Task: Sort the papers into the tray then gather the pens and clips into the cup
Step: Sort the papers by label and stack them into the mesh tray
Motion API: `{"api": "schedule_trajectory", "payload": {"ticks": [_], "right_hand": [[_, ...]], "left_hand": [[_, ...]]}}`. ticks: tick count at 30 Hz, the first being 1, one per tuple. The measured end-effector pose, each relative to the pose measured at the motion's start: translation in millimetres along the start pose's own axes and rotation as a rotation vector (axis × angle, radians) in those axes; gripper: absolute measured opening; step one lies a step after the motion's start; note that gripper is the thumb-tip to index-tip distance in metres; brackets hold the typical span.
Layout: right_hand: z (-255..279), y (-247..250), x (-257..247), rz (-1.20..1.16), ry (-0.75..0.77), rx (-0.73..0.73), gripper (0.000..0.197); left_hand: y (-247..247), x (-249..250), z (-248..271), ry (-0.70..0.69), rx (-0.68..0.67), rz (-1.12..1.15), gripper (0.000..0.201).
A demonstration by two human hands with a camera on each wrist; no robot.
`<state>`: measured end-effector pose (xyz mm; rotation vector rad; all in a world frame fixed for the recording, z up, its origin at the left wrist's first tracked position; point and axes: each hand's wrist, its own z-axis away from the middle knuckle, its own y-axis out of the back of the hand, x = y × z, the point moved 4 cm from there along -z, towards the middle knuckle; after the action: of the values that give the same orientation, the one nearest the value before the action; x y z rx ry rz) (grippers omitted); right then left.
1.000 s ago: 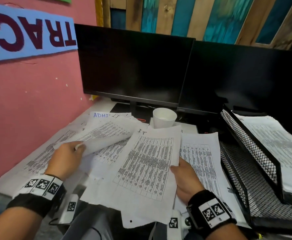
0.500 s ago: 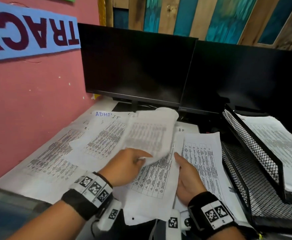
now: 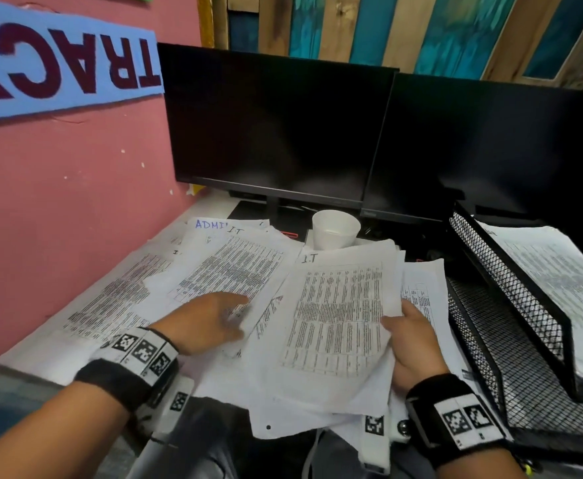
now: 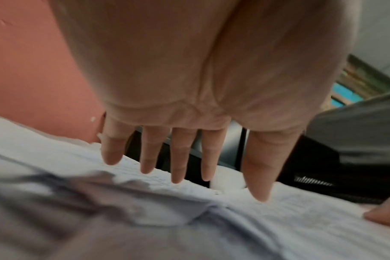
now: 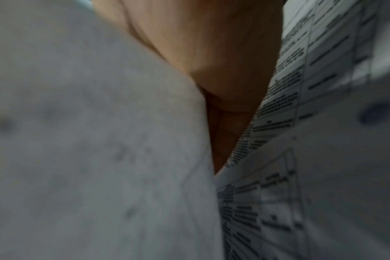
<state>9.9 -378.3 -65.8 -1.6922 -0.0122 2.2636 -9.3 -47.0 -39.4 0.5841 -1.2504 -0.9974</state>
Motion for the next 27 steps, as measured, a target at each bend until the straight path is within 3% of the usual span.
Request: {"api": "schedule_trajectory", "payload": {"ticks": [5, 7, 9, 13, 16, 19, 21, 24, 26, 27], "right_hand": [[1, -1, -7, 0.053, -0.062, -0.041, 0.044], [3, -4, -8, 0.078, -0.075, -0.056, 0.038], [4, -7, -5, 0.095, -0.088, -0.06, 0.032], [5, -9, 3, 0.137, -0.096, -0.086, 0.038], [2, -7, 8, 0.154, -0.099, -0.098, 0.04], [2, -7, 7, 0.154, -0.091, -0.117, 0.041], [3, -8, 5, 0.159, -0.092, -0.125, 0.04], [5, -9, 0, 0.138, -0.092, -0.092, 0.04], [9, -12, -3, 0.112, -0.098, -0.076, 0.039], [11, -14, -4, 0.109, -0.086, -0.062, 0.039]], "left_hand": [[-10, -20, -6, 0.072, -0.014, -0.113, 0.111], [-12, -20, -8, 0.082, -0.017, -0.121, 0.116], [-12, -18, -10, 0.095, 0.015, -0.127, 0.1], [-2, -20, -6, 0.062, 0.22, -0.051, 0.039], [13, -27, 1, 0.078, 0.439, 0.086, 0.045], [30, -30, 10, 0.066, 0.656, 0.198, 0.024], [37, -22, 18, 0.001, 0.754, 0.304, 0.036], [42, 12, 30, -0.138, 0.744, 0.359, 0.04], [31, 34, 28, -0.196, 0.575, 0.379, 0.021], [23, 42, 24, -0.203, 0.482, 0.377, 0.022]]}}
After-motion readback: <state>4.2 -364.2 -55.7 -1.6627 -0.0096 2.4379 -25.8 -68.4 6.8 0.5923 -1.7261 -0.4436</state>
